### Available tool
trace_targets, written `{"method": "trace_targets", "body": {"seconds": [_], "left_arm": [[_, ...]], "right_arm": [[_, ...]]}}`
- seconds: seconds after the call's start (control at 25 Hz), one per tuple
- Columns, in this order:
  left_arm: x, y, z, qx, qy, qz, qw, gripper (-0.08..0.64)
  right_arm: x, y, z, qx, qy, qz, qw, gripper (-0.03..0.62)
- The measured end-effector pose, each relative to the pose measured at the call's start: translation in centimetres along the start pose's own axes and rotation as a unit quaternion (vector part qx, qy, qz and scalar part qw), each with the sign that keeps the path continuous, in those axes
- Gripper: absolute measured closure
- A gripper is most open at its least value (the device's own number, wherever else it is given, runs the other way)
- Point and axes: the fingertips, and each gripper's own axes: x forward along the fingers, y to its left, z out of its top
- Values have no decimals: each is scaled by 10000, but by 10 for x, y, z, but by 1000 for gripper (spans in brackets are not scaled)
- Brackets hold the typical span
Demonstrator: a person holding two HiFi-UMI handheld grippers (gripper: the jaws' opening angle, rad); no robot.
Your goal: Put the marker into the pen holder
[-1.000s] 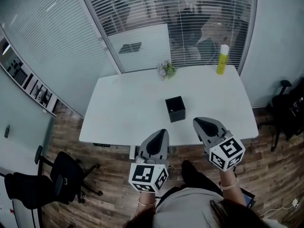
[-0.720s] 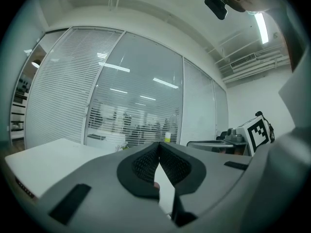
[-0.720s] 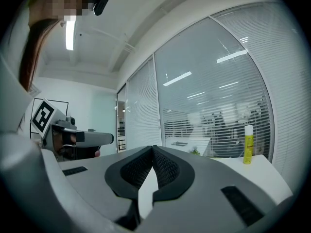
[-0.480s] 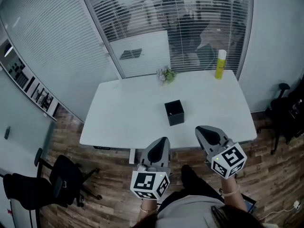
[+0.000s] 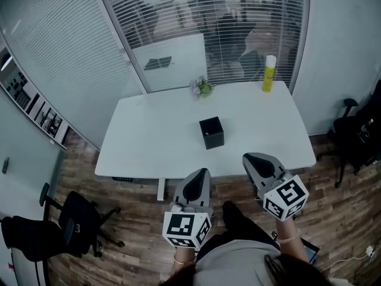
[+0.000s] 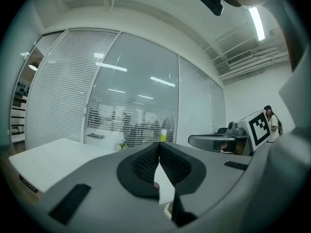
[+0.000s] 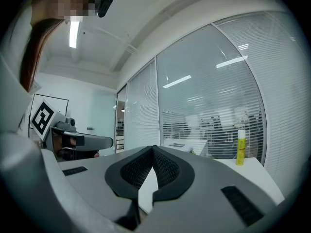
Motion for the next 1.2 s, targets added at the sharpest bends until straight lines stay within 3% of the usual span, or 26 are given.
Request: {"method": "trace_targets", "body": {"seconds": [1.2], "left_arm": [[-20,-43,-9,88,104,-247,9996,540]], "right_arm": [[-55,8,16,-148,-323,-332,9988,565]]}}
